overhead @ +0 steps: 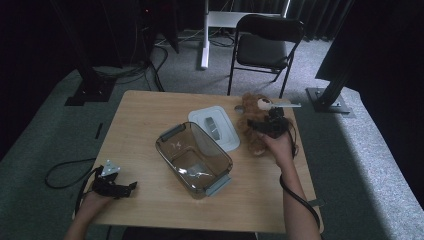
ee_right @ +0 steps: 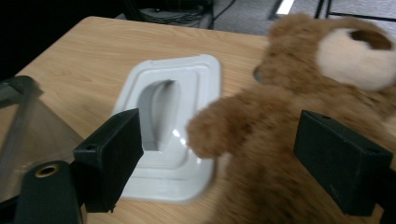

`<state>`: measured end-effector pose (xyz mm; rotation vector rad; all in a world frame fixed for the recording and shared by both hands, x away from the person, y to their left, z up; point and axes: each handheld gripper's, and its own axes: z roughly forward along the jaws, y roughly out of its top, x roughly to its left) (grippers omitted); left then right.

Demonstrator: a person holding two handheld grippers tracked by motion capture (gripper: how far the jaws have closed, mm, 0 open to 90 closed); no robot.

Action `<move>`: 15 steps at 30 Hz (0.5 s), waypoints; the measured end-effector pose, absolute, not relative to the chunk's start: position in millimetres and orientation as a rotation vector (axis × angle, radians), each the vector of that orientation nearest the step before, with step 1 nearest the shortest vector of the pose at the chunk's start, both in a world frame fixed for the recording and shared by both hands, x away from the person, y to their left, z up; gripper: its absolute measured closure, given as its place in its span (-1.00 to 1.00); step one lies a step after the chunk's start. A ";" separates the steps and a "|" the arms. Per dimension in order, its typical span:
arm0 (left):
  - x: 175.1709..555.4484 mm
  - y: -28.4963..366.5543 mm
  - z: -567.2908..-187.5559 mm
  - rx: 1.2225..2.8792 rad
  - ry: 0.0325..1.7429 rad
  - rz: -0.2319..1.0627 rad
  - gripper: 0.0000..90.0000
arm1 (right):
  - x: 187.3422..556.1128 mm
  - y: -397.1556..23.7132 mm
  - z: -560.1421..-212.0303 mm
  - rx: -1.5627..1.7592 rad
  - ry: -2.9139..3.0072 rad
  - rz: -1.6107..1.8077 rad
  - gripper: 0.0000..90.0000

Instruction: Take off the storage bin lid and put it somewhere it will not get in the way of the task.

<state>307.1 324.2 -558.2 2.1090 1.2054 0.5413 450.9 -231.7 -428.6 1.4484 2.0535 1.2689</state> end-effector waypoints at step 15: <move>307.0 324.0 -558.2 2.108 1.207 0.542 -0.99 | 464.7 -271.2 -450.1 1.621 1.980 1.160 -0.66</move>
